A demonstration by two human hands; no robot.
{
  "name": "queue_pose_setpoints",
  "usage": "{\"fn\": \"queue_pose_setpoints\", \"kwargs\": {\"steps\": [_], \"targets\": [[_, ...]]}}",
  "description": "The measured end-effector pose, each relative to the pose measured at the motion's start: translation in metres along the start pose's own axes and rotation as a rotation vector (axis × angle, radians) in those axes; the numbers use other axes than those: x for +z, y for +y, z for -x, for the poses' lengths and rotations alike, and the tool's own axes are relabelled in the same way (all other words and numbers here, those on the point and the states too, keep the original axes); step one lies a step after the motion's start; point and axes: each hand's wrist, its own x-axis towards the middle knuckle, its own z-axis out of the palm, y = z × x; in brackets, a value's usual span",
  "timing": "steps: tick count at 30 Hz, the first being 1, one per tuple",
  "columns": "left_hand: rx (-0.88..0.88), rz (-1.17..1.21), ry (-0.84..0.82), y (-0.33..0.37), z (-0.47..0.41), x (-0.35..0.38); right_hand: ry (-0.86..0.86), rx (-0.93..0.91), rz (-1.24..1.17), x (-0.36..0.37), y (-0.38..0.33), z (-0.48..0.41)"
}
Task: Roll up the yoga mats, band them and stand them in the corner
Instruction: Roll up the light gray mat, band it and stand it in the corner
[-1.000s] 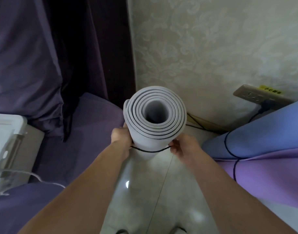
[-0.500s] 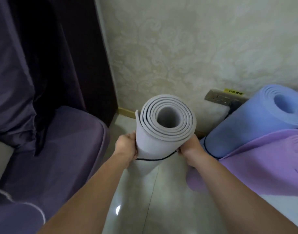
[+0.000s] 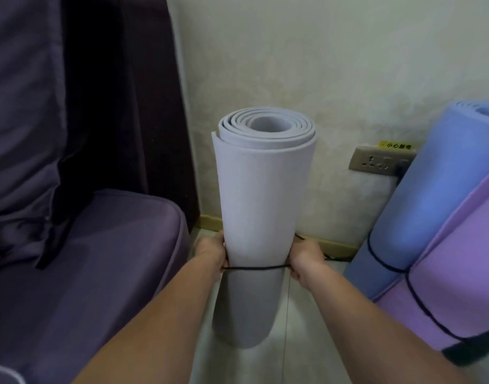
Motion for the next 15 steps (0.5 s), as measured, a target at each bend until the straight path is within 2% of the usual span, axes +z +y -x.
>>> {"fn": "queue_pose_setpoints", "kwargs": {"steps": [4,9,12,15], "targets": [[0.076,0.035,-0.012,-0.003,0.006,-0.004,0.024,-0.052,0.043,-0.005,-0.015,0.011],[0.12,0.09,-0.212,0.009,0.03,-0.009,-0.015,-0.103,0.083,-0.048,-0.044,0.038],[0.13,0.092,-0.245,-0.011,0.035,0.008,-0.013,-0.092,0.23,-0.071,-0.03,0.038],[0.107,0.109,-0.216,-0.032,0.031,0.028,0.058,-0.121,0.409,-0.082,-0.009,0.027]]}}
